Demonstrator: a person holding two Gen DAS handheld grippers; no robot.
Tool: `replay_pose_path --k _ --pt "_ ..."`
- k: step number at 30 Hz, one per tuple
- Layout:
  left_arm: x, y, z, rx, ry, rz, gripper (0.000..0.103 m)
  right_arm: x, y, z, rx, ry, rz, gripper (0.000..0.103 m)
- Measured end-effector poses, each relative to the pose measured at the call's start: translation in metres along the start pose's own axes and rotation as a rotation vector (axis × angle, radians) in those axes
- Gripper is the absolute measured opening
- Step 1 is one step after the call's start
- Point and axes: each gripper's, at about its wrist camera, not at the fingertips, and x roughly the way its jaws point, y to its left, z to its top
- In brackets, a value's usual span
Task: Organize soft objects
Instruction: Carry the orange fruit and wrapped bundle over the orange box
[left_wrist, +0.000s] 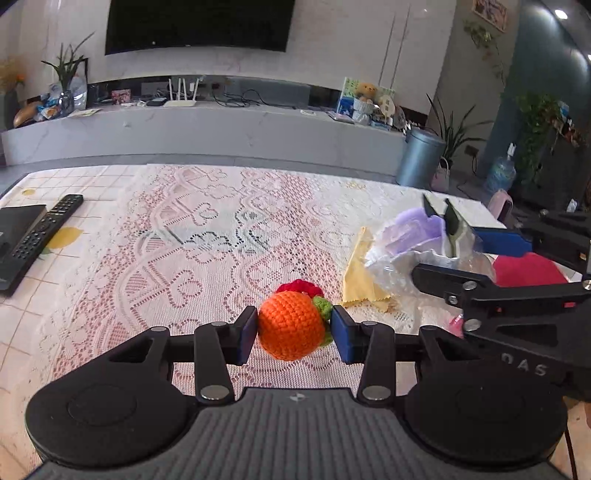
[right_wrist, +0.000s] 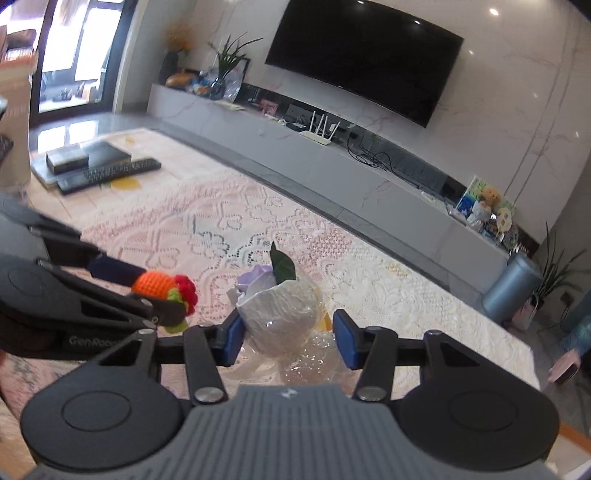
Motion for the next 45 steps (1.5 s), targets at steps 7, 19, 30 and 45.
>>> replay_pose_path --k 7,19,30,45 --pt "-0.034 -0.010 -0.007 -0.064 -0.051 0.013 0.049 -0.049 -0.023 -0.007 0.161 -0.021 0.018 0.051" --pt "-0.079 -0.076 -0.010 -0.015 -0.082 -0.113 0.049 -0.148 -0.094 -0.037 0.391 -0.073 -0.055 0.051" --pt "-0.085 -0.157 0.002 0.106 -0.093 -0.275 0.049 -0.216 -0.184 -0.079 0.540 -0.055 -0.231 0.051" --pt "-0.031 -0.263 0.022 0.274 -0.019 -0.418 0.049 -0.219 -0.288 -0.131 0.694 0.052 -0.388 0.051"
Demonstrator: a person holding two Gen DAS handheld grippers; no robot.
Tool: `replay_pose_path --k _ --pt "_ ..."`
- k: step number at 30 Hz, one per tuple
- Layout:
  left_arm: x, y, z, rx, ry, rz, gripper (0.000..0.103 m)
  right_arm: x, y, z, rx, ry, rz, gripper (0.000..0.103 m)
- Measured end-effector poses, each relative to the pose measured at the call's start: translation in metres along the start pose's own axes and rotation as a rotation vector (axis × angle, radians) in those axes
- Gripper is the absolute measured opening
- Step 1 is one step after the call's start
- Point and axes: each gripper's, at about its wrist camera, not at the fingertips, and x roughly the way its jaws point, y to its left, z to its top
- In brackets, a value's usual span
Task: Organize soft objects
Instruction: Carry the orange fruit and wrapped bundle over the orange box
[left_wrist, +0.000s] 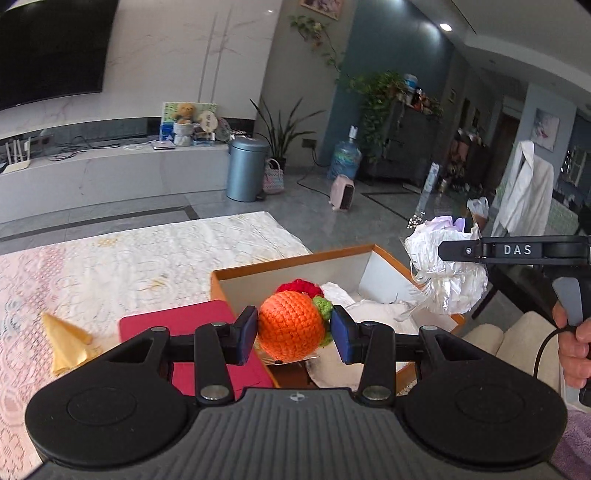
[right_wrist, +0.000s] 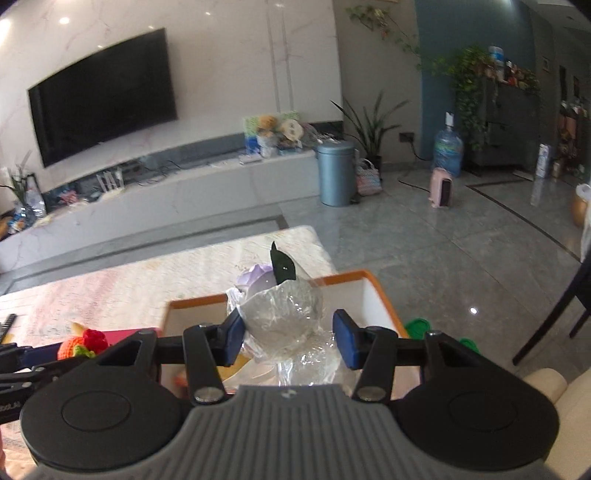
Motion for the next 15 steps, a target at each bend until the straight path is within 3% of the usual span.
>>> replay_pose_path --k 7,15 --pt "0.048 -0.015 0.006 0.057 0.074 -0.012 0.049 0.055 -0.032 0.002 -0.013 0.100 -0.094 0.051" --pt "0.093 -0.015 0.006 0.045 0.157 -0.013 0.049 0.114 -0.031 0.011 -0.115 0.180 -0.086 0.051"
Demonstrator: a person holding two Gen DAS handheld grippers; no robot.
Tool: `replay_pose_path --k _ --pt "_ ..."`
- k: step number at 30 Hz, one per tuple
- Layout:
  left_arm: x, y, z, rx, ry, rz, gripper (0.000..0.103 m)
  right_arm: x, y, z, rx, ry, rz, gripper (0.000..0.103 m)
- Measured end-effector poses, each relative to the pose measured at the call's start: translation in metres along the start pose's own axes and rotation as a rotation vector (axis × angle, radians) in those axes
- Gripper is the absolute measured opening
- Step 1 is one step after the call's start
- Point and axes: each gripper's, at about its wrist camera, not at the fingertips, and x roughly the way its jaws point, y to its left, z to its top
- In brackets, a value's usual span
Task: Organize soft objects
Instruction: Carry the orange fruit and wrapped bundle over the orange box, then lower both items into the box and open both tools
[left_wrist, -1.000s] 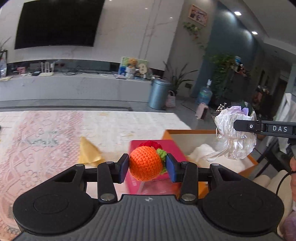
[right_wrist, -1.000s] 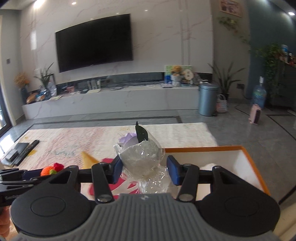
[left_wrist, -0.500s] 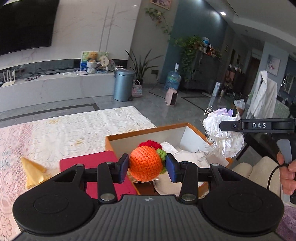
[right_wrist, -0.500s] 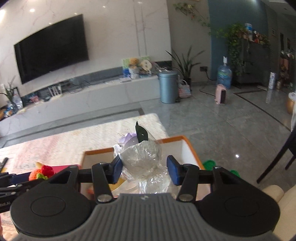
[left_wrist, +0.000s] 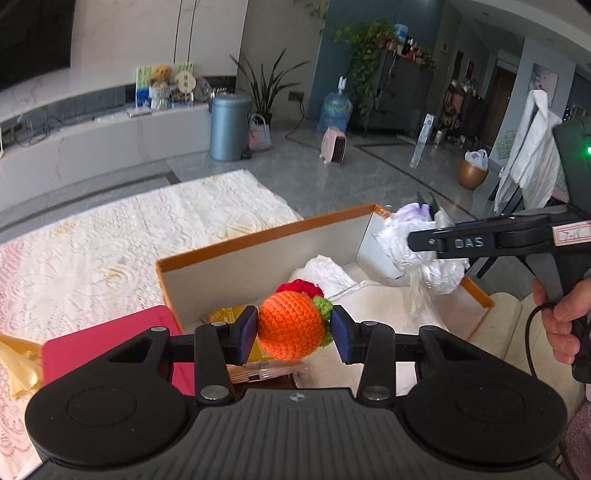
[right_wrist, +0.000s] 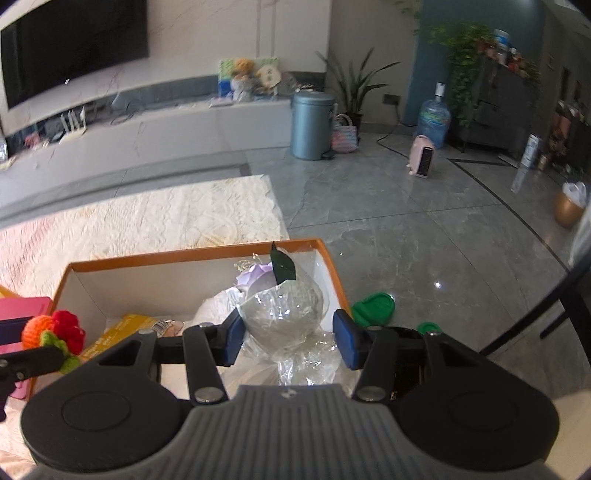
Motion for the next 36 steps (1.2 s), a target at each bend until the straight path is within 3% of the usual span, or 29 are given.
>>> replay_pose_path --k 9,14,21,30,36 --pt "0.027 -0.003 0.008 0.014 0.020 -0.005 0.049 0.060 0.008 0.013 -0.055 0.087 -0.014 0.052" --pt "0.037 -0.004 0.010 0.021 0.031 -0.004 0.049 0.078 0.011 0.011 -0.080 0.114 -0.012 0.061" --pt "0.051 -0.001 0.014 0.016 0.051 0.006 0.049 0.068 0.007 0.011 -0.079 0.097 -0.008 0.079" --pt "0.061 0.001 0.015 0.003 0.080 0.021 0.051 0.057 0.010 0.009 -0.084 0.100 0.020 0.080" --pt "0.061 0.004 0.013 -0.010 0.070 0.030 0.062 0.049 0.017 0.003 -0.089 0.085 0.036 0.080"
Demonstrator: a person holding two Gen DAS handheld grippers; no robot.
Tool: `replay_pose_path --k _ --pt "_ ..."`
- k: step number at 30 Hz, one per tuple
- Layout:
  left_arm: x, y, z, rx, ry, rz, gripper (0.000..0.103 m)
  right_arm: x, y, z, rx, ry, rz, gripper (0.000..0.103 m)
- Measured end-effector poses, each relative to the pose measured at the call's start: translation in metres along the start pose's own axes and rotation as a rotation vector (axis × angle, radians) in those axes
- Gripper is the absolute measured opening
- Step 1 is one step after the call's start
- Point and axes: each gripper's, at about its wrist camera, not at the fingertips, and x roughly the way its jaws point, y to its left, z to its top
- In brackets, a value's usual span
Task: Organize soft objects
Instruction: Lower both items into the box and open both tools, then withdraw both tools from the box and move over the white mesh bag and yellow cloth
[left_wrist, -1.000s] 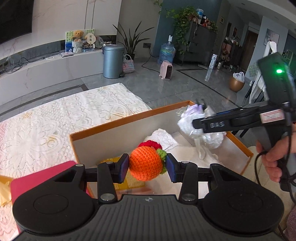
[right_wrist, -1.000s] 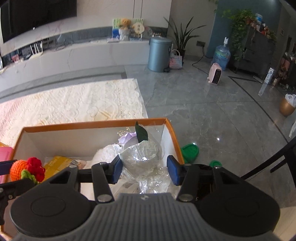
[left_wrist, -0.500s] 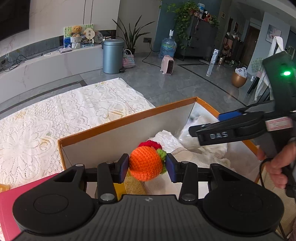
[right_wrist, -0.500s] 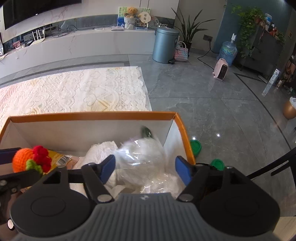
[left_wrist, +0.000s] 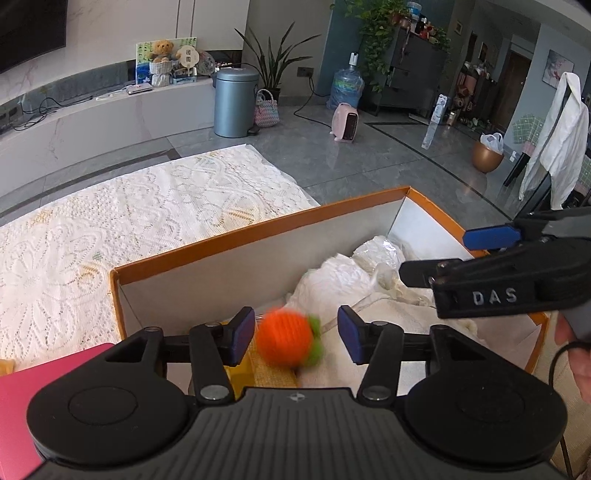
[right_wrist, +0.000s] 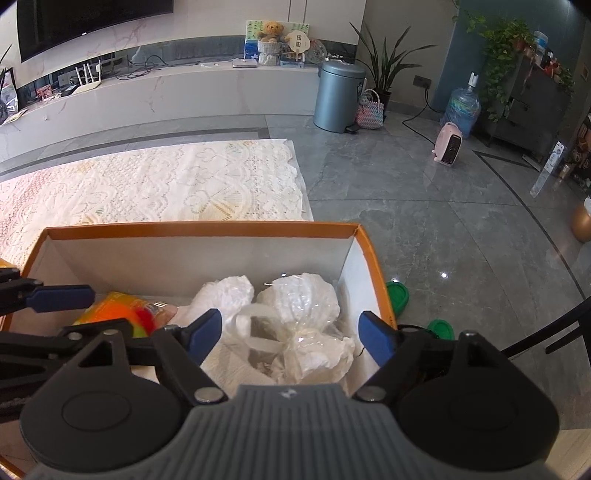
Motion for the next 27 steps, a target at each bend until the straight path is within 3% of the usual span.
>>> replay_pose_path --k 18,27 --pt "-0.062 0.006 -0.010 -0.002 -0.060 0.045 0.062 -0.043 0.022 -0.011 -0.028 -0.016 0.040 0.081" --pt "-0.125 0.013 -0.038 -0.047 -0.154 0.091 0.062 -0.089 0.060 -0.031 0.013 -0.059 0.177 0.081"
